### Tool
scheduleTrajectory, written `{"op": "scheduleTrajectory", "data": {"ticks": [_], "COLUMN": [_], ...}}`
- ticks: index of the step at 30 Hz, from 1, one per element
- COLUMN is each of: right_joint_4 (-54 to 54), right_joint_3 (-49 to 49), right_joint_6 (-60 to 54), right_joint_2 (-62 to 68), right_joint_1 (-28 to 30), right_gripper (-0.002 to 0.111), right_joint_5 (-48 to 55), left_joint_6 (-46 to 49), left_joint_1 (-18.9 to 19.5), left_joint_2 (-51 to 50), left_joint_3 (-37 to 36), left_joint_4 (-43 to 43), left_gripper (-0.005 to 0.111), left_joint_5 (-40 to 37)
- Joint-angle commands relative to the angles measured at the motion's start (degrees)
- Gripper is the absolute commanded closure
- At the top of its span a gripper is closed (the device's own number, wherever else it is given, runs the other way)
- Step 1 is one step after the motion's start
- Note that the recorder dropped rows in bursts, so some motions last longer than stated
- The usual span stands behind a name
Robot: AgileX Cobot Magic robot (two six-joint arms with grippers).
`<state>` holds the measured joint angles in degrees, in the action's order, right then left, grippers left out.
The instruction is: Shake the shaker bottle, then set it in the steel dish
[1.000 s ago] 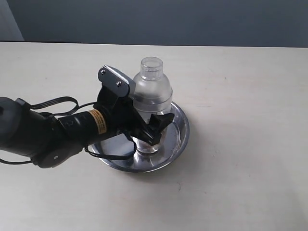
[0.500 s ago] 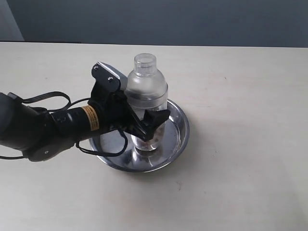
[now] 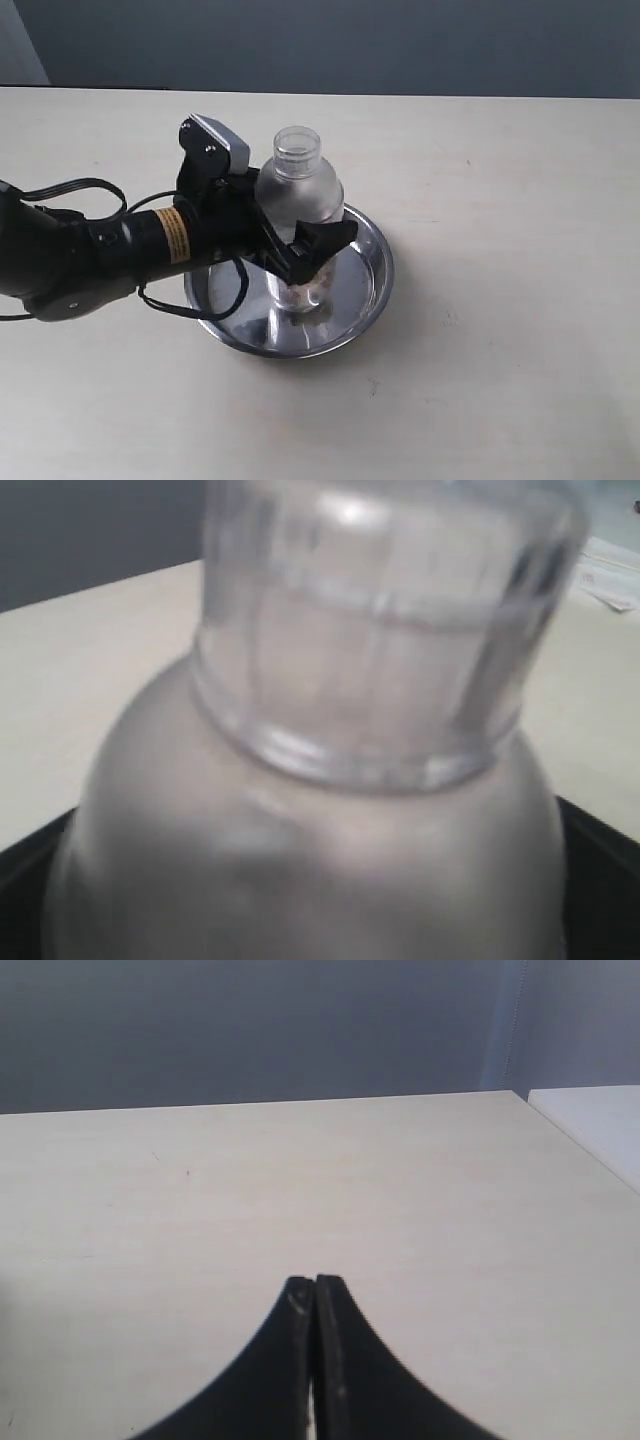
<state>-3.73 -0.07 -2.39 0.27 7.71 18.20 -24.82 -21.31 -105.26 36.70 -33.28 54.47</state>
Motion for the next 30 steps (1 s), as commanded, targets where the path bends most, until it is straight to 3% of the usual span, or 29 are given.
{"op": "scheduleTrajectory", "data": {"ticks": [1,9,14,17,21,23,30], "right_joint_4": [0.0,0.0,0.0,0.0,0.0,0.0,0.0], "right_joint_3": [0.1,0.1,0.1,0.1,0.1,0.1,0.1], "right_joint_6": [-0.1,-0.1,-0.1,-0.1,-0.1,-0.1,-0.1], "right_joint_2": [-0.3,-0.3,-0.3,-0.3,-0.3,-0.3,-0.3], "right_joint_1": [0.2,0.2,0.2,0.2,0.2,0.2,0.2], "right_gripper": [0.109,0.109,0.109,0.109,0.109,0.109,0.109], "right_joint_5": [-0.7,-0.7,-0.7,-0.7,-0.7,-0.7,-0.7], "left_joint_6": [-0.5,-0.5,-0.5,-0.8,-9.7,-11.0,-10.8], "left_joint_1": [1.8,5.2,6.4,6.4,5.3,3.9,3.5], "left_joint_2": [3.6,11.0,20.1,29.5,42.5,48.8,69.6], "left_joint_3": [0.1,0.1,0.1,0.1,0.1,-0.3,-8.4], "left_joint_4": [0.8,1.0,1.0,1.0,-2.7,-5.3,-4.5], "left_gripper": [0.001,0.001,0.007,0.029,0.084,0.106,0.106], "left_joint_5": [1.2,-0.1,-7.0,-20.6,-40.4,-49.8,-61.4]}}
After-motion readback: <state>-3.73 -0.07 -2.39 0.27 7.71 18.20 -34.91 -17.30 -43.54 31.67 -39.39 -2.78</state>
